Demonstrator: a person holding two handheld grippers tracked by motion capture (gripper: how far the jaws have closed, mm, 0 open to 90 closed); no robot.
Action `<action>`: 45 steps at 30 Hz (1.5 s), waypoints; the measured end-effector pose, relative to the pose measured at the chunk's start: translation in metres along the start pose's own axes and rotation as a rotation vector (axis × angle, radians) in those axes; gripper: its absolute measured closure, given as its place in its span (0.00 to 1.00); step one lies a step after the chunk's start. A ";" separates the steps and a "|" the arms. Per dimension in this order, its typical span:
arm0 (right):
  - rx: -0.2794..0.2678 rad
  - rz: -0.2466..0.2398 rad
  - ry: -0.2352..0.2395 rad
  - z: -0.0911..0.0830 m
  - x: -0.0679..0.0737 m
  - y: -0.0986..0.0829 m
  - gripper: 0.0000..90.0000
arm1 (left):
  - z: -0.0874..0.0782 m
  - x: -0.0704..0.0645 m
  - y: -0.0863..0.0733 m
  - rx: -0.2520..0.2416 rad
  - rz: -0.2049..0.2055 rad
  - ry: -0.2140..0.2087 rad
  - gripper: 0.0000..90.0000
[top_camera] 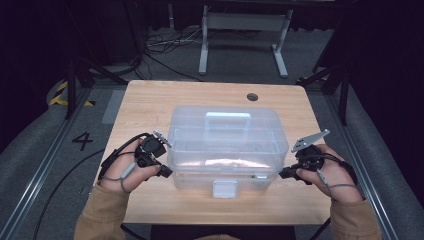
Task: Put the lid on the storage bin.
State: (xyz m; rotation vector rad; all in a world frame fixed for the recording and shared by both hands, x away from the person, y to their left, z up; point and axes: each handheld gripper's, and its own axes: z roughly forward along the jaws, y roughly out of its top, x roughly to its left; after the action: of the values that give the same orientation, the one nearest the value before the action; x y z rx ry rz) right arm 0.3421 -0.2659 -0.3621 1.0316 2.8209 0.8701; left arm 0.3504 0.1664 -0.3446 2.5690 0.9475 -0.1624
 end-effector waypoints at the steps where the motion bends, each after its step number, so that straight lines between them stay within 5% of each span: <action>1: 0.004 0.002 0.000 0.000 0.000 0.000 1.00 | 0.001 0.000 0.000 0.004 0.004 -0.001 0.99; 30: 0.076 -0.005 0.016 0.006 -0.001 -0.003 1.00 | 0.013 0.005 0.000 0.082 0.006 -0.012 0.98; 45: 0.080 0.006 0.015 0.003 -0.003 -0.007 0.98 | 0.008 0.009 -0.004 0.048 -0.003 -0.033 0.94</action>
State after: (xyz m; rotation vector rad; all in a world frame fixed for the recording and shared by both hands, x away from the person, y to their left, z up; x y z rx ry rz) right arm 0.3410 -0.2705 -0.3682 1.0476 2.8882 0.7744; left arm 0.3548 0.1709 -0.3552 2.6004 0.9462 -0.2302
